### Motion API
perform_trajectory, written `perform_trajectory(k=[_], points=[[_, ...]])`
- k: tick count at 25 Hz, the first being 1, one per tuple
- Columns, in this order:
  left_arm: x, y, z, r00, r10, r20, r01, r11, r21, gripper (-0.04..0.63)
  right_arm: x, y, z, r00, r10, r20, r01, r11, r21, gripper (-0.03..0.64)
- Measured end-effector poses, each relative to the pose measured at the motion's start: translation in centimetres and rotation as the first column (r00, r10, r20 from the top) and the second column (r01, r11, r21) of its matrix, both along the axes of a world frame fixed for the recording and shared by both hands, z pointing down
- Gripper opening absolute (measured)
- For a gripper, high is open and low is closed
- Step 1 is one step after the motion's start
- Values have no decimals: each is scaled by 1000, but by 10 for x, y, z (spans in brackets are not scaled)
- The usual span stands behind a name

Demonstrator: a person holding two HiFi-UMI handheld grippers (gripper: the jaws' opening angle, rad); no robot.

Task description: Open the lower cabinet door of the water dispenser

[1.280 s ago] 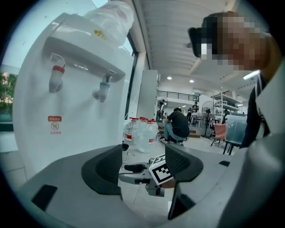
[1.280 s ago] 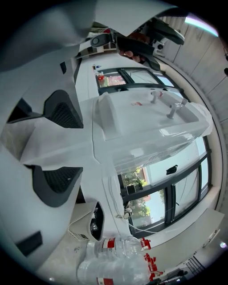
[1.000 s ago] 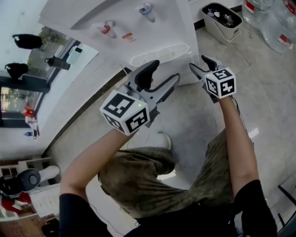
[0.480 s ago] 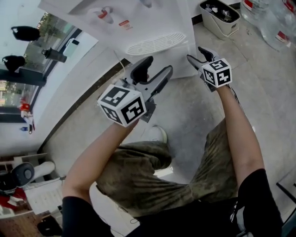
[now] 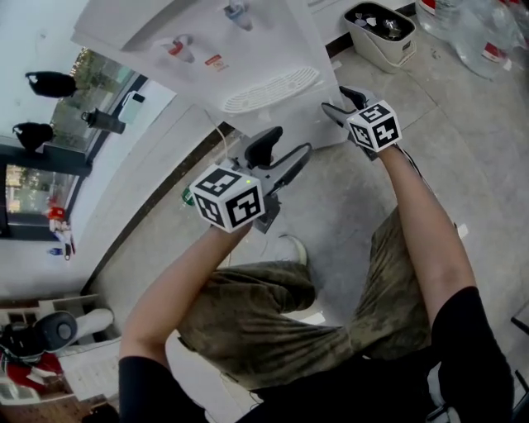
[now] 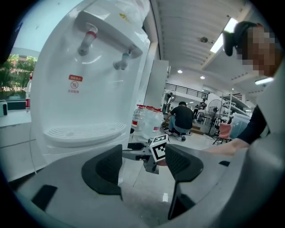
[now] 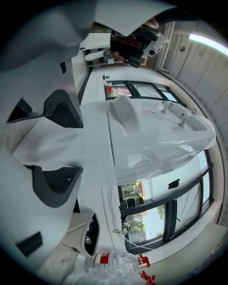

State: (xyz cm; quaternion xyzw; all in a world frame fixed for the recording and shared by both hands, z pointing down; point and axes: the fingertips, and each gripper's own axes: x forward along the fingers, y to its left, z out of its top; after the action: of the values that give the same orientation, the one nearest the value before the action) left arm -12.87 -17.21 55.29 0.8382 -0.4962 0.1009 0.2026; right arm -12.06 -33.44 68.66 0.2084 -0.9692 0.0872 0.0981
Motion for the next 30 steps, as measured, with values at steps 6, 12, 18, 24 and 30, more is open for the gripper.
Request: perform_trajectory(k=[6, 12, 18, 24, 30], points=[[-12, 0, 12, 999, -12, 44, 14, 999, -30, 279, -3, -5, 9, 1000, 22, 11, -22, 1000, -1, 252], [-26, 1, 11, 999, -36, 34, 38, 999, -39, 279, -4, -7, 7, 998, 2, 70, -4, 1000, 26, 262], [-25, -3, 5, 999, -50, 6, 50, 998, -36, 279, -1, -9, 7, 995, -5, 104, 2, 1000, 22, 265], [-20, 8, 18, 1000, -5, 29, 7, 998, -56, 279, -3, -8, 7, 996, -5, 94, 6, 1000, -8, 264], [-17, 9, 5, 999, -14, 33, 14, 1000, -22, 279, -3, -7, 6, 996, 1, 93, 0, 1000, -11, 264]])
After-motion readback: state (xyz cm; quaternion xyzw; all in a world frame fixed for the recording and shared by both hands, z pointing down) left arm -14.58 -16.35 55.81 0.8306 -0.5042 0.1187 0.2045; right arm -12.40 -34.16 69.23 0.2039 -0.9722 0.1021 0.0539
